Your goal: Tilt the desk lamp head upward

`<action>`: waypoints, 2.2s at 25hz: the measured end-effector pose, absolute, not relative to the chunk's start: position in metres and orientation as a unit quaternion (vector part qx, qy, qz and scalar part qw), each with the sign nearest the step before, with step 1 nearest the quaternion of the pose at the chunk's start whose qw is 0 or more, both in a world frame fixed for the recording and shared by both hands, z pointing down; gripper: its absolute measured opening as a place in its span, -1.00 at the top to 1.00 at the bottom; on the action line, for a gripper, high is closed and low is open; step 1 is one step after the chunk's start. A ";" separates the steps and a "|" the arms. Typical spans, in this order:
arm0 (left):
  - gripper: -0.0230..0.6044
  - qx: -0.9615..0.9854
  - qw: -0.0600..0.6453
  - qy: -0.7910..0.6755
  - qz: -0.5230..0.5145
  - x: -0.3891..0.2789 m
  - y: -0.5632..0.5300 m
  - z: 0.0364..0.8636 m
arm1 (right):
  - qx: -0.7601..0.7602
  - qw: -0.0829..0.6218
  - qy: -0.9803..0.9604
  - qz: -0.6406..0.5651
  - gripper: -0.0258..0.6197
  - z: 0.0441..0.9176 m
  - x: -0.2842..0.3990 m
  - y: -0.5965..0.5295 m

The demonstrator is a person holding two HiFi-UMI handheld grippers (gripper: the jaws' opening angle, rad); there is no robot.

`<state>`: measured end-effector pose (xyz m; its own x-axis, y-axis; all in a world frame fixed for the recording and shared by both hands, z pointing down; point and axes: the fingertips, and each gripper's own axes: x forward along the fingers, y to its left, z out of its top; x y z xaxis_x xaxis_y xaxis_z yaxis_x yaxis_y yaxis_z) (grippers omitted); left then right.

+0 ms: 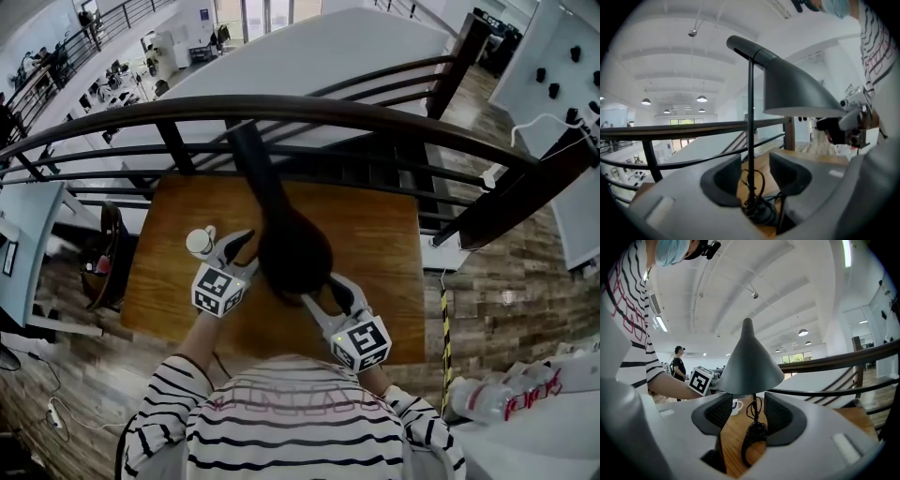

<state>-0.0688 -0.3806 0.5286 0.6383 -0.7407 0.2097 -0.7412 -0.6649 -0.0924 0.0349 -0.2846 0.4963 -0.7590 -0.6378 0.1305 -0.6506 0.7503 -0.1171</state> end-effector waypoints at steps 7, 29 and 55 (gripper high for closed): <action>0.33 0.912 0.006 -0.394 0.116 -0.069 -0.382 0.532 | 0.356 0.047 -0.931 0.064 0.26 0.485 0.038 -0.276; 0.49 0.922 0.019 -0.381 0.059 -0.055 -0.397 0.501 | 0.430 0.012 -0.903 0.003 0.29 0.421 0.067 -0.235; 0.77 0.914 0.006 -0.400 0.072 -0.058 -0.399 0.504 | 0.430 -0.100 -0.896 -0.046 0.33 0.305 0.091 -0.213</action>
<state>-0.0582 -0.3991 0.5042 0.6695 -0.7301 0.1368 -0.7319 -0.6798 -0.0459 0.0913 -0.2125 0.3047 -0.6101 -0.7616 -0.2185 -0.7801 0.6256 -0.0025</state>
